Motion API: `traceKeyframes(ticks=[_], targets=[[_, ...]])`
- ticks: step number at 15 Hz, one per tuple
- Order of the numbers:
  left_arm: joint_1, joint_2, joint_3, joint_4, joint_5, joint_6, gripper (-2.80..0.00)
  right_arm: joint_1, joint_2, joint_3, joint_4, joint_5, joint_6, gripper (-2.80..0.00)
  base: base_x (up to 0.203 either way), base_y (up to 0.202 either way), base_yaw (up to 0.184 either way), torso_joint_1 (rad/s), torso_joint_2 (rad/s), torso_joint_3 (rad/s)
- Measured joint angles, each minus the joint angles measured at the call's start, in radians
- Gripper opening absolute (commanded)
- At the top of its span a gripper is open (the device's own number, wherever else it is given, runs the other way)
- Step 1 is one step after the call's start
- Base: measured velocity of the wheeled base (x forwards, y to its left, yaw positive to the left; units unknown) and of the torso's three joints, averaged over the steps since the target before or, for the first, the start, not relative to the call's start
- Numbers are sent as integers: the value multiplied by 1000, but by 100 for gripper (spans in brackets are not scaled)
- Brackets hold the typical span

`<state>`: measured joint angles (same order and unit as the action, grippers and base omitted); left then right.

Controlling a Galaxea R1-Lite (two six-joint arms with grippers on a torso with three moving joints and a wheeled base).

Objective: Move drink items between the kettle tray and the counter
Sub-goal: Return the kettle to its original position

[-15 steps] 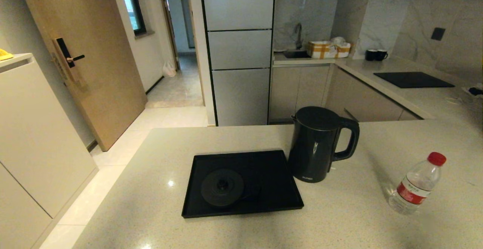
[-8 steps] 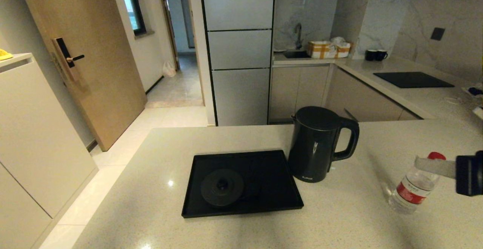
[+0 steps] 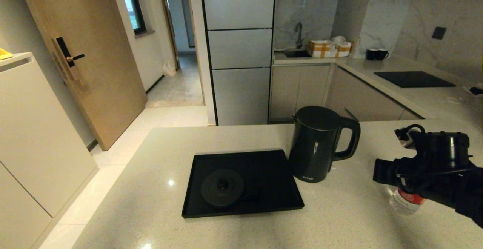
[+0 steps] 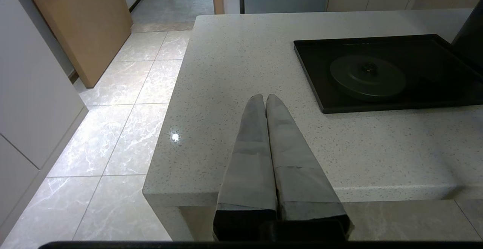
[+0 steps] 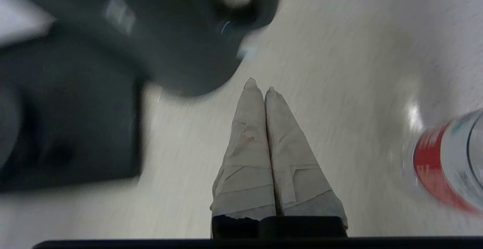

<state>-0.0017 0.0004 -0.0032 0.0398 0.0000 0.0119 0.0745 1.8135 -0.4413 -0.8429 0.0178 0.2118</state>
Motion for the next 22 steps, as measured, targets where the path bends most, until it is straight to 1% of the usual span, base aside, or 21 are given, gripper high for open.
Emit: traceKeyframes(ticks=[2, 3, 6, 12, 15, 17, 19, 22], targets=[[0, 0, 0, 0, 0, 0, -280, 6, 53, 38, -148, -43, 6, -280, 0, 0, 0, 0, 0, 0], [0, 0, 0, 0, 0, 0, -280, 8, 67, 49, -193, -53, 5, 0, 0, 0, 0, 0, 0, 0], [0, 0, 0, 0, 0, 0, -280, 28, 89, 95, -292, -86, -2, 0, 0, 0, 0, 0, 0, 0], [0, 0, 0, 0, 0, 0, -280, 41, 121, 92, -310, -109, -1, 0, 0, 0, 0, 0, 0, 0], [0, 0, 0, 0, 0, 0, -280, 42, 178, 68, -366, -109, -2, 0, 0, 0, 0, 0, 0, 0], [0, 0, 0, 0, 0, 0, -280, 44, 220, 40, -392, -132, -2, 0, 0, 0, 0, 0, 0, 0], [0, 0, 0, 0, 0, 0, -280, 47, 265, -8, -387, -150, -2, 0, 0, 0, 0, 0, 0, 0], [0, 0, 0, 0, 0, 0, -280, 48, 303, -60, -374, -153, -2, 0, 0, 0, 0, 0, 0, 0]])
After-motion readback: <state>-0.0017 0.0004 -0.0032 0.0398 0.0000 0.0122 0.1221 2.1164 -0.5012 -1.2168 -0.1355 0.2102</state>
